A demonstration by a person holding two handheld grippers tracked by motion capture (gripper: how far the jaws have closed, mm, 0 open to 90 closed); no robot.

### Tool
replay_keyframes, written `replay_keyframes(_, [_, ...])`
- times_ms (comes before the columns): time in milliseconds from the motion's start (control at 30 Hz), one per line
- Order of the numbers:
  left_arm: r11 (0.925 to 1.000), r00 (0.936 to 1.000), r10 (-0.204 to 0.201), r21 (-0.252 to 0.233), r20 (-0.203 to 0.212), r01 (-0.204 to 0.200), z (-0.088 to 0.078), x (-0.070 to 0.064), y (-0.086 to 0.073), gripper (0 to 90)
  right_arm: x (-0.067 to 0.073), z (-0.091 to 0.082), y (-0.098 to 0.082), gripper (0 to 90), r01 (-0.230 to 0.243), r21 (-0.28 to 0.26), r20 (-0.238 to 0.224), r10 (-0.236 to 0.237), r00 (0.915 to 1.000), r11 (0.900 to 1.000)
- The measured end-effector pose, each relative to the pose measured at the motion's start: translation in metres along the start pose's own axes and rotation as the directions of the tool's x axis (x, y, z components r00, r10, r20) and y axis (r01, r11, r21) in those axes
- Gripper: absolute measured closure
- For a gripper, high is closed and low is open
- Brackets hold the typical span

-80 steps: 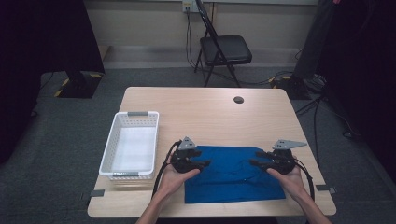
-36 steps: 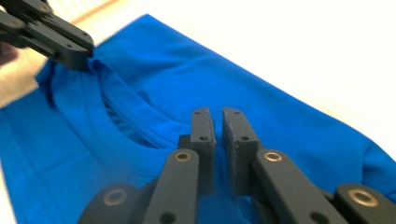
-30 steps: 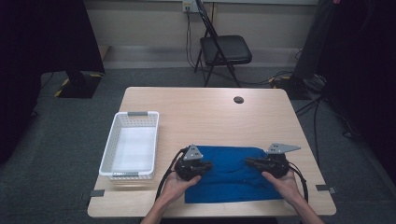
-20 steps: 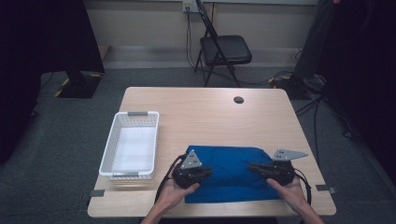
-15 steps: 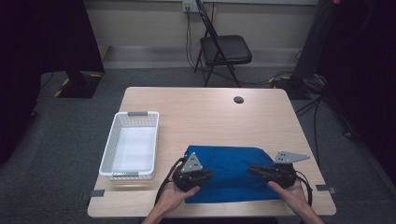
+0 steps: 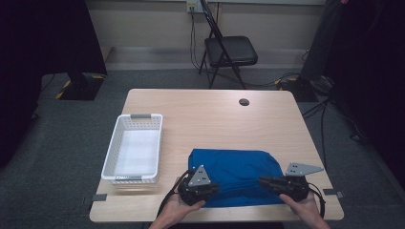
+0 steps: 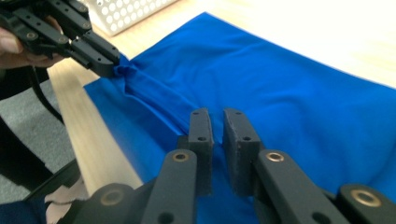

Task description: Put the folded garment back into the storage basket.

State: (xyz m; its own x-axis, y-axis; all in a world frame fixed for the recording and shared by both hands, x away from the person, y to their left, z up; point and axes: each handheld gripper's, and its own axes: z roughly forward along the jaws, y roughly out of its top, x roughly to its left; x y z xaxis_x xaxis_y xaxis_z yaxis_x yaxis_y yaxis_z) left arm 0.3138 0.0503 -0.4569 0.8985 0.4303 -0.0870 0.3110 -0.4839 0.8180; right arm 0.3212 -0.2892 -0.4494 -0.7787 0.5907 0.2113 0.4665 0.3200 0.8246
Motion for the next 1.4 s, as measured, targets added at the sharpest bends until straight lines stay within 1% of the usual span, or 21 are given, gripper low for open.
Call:
replay_keyframes(167, [0.9997,0.9999,0.007,0.021,0.015,-0.007,0.000,-0.005,-0.004,82.9,0.005,-0.002,-0.008,80.8,0.007,0.029,-0.003,-0.007,1.0000,1.000])
replay_keyframes(233, [0.9996,0.9997,0.002,0.027,0.022,-0.003,-0.001,-0.007,-0.007,81.1,0.006,-0.004,-0.012,79.4,0.006,0.030,-0.010,-0.006,0.9999,1.000])
replay_keyframes(267, [0.9993,0.9994,0.007,0.035,0.032,-0.008,-0.001,-0.007,-0.007,80.3,0.007,-0.005,-0.013,79.1,0.007,0.033,-0.011,-0.006,0.9999,0.999])
replay_keyframes(300, [0.9992,0.9994,0.009,0.038,0.033,-0.010,-0.001,-0.008,-0.008,79.9,0.008,-0.006,-0.014,79.1,0.010,0.035,-0.011,-0.009,0.9999,0.999])
replay_keyframes(333, [0.9993,0.9994,0.003,0.038,0.033,-0.004,-0.002,-0.009,-0.009,78.9,0.008,-0.007,-0.015,77.9,0.010,0.035,-0.015,-0.010,0.9998,0.999])
replay_keyframes(433, [0.9997,0.9987,-0.002,0.024,0.051,0.001,-0.005,-0.011,-0.009,76.3,0.009,-0.010,-0.016,73.4,0.006,0.031,-0.028,-0.005,0.9996,1.000])
replay_keyframes(500, [1.0000,0.9986,-0.002,0.002,0.052,0.002,-0.009,-0.011,-0.007,71.4,0.010,-0.010,-0.016,71.4,0.004,0.023,-0.039,-0.003,0.9992,1.000])
replay_keyframes(567, [0.9996,0.9992,-0.029,-0.007,0.029,0.029,-0.011,-0.009,-0.005,60.4,0.010,-0.010,-0.014,68.5,0.007,0.018,-0.041,-0.006,0.9991,1.000])
replay_keyframes(733, [0.9961,0.9965,-0.083,-0.029,-0.012,0.083,-0.014,0.002,0.001,42.2,0.012,-0.008,-0.004,60.5,-0.004,-0.006,-0.039,0.004,0.9992,1.000])
replay_keyframes(767, [0.9959,0.9962,-0.084,-0.034,-0.021,0.084,-0.015,0.005,0.003,40.1,0.013,-0.006,-0.001,57.9,-0.001,-0.009,-0.034,0.001,0.9994,1.000])
replay_keyframes(800, [0.9958,0.9961,-0.084,-0.038,-0.025,0.083,-0.016,0.007,0.005,39.1,0.014,-0.005,0.001,57.4,-0.004,-0.011,-0.029,0.003,0.9996,1.000])
replay_keyframes(833, [0.9958,0.9964,-0.082,-0.043,-0.020,0.081,-0.016,0.011,0.007,37.8,0.015,-0.004,0.004,56.3,-0.002,-0.014,-0.028,0.002,0.9996,1.000])
replay_keyframes(867, [0.9960,0.9962,-0.080,-0.043,-0.033,0.079,-0.016,0.015,0.009,36.1,0.016,-0.002,0.007,54.7,-0.001,-0.018,-0.025,0.000,0.9997,1.000])
replay_keyframes(900, [0.9956,0.9947,-0.085,-0.045,-0.058,0.082,-0.016,0.019,0.011,35.3,0.017,0.001,0.009,53.1,0.001,-0.017,-0.024,-0.002,0.9997,1.000])
replay_keyframes(967, [0.9938,0.9923,-0.102,-0.052,-0.070,0.099,-0.015,0.029,0.015,33.8,0.019,0.007,0.015,52.4,0.002,-0.014,-0.023,-0.002,0.9997,1.000])
replay_keyframes(1000, [0.9932,0.9906,-0.109,-0.051,-0.083,0.105,-0.014,0.033,0.016,33.8,0.020,0.010,0.017,52.4,0.010,-0.010,-0.023,-0.010,0.9997,1.000])
replay_keyframes(1167, [0.9881,0.9780,-0.152,-0.045,-0.143,0.147,-0.006,0.054,0.021,33.4,0.025,0.029,0.030,51.9,0.027,-0.004,-0.028,-0.027,0.9992,1.000])
replay_keyframes(1233, [0.9865,0.9757,-0.163,-0.036,-0.146,0.160,0.000,0.060,0.019,33.0,0.027,0.038,0.034,52.3,0.032,0.003,-0.031,-0.032,0.9990,0.999])
replay_keyframes(1267, [0.9874,0.9773,-0.158,-0.028,-0.141,0.156,0.003,0.062,0.018,32.1,0.028,0.043,0.035,52.2,0.034,0.008,-0.034,-0.033,0.9989,0.999])
replay_keyframes(1333, [0.9860,0.9744,-0.166,-0.022,-0.151,0.165,0.009,0.065,0.014,31.6,0.031,0.053,0.035,52.2,0.035,0.021,-0.031,-0.034,0.9989,0.999])
replay_keyframes(1400, [0.9851,0.9736,-0.172,-0.012,-0.151,0.172,0.014,0.067,0.010,31.1,0.034,0.061,0.034,51.7,0.036,0.040,-0.036,-0.035,0.9987,0.999])
